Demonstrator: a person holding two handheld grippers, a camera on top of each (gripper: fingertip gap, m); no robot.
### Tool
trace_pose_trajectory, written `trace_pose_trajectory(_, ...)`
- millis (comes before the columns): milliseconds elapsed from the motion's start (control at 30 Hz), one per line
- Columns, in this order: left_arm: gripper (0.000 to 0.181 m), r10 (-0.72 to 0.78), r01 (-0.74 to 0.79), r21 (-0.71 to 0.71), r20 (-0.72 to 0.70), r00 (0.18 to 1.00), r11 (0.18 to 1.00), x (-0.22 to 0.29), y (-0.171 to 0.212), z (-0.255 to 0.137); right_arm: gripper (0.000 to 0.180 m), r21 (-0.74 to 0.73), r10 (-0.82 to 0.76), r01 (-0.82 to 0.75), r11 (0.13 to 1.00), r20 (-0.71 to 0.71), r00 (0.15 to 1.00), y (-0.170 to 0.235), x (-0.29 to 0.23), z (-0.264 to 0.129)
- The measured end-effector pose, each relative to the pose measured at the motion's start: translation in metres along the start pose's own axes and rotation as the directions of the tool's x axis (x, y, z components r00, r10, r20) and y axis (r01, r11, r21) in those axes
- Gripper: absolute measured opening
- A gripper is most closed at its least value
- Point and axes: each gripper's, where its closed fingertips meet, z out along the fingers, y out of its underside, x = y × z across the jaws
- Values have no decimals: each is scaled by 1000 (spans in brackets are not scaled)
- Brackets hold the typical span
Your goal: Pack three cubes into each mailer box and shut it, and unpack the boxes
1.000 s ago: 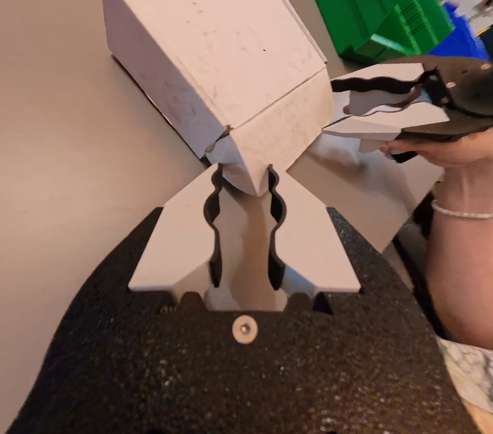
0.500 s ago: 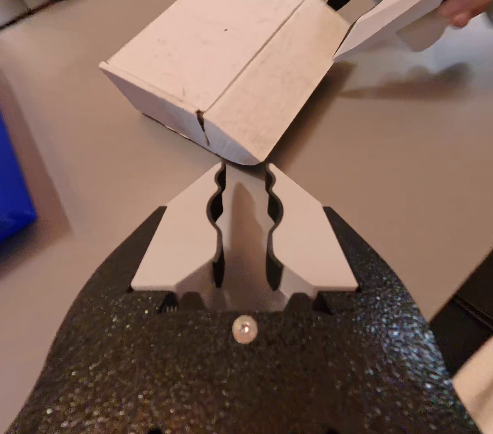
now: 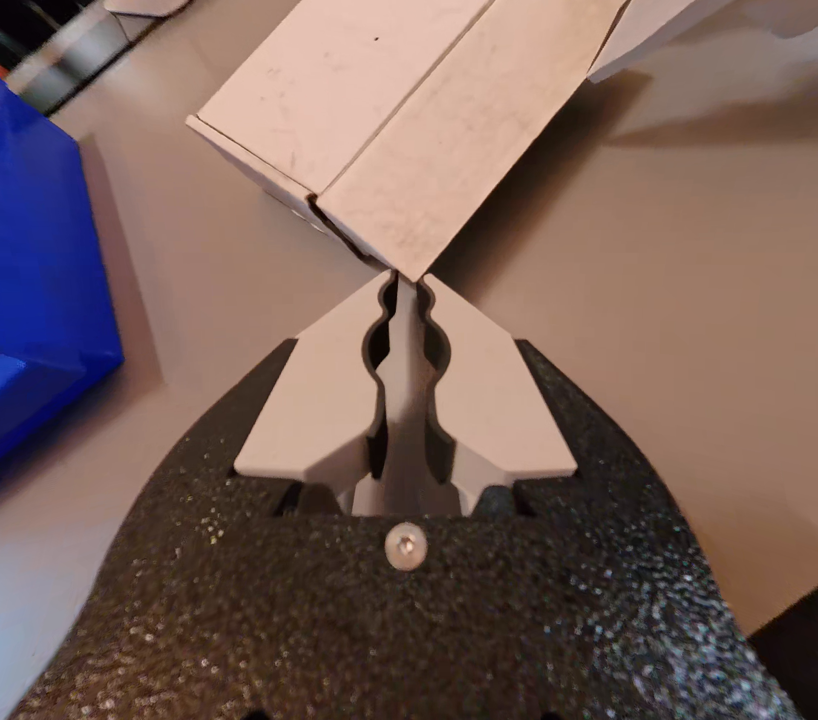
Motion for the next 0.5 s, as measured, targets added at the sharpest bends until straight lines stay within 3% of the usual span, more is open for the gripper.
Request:
trace_pose_trajectory(167, 16, -128, 126, -23, -135, 982, 992, 3, 2, 2, 52, 8, -1, 1, 1000, 5, 1000, 0, 1, 0)
trace_pose_trajectory(333, 28, -208, 245, 49, -381, 901, 968, 5, -10, -11, 54, 28, -13, 12, 1000, 24, 1000, 2, 5, -9)
trace_pose_trajectory(400, 31, -201, 247, 63, -408, 891, 967, -2, -9, -17, 53, 81, 20, -24, 996, 43, 999, -4, 9, -18)
trace_pose_trajectory(500, 52, -183, 246, 103, -414, 891, 964, -12, -13, -19, 56, 148, 0, -15, 989, 102, 995, -12, 10, -27)
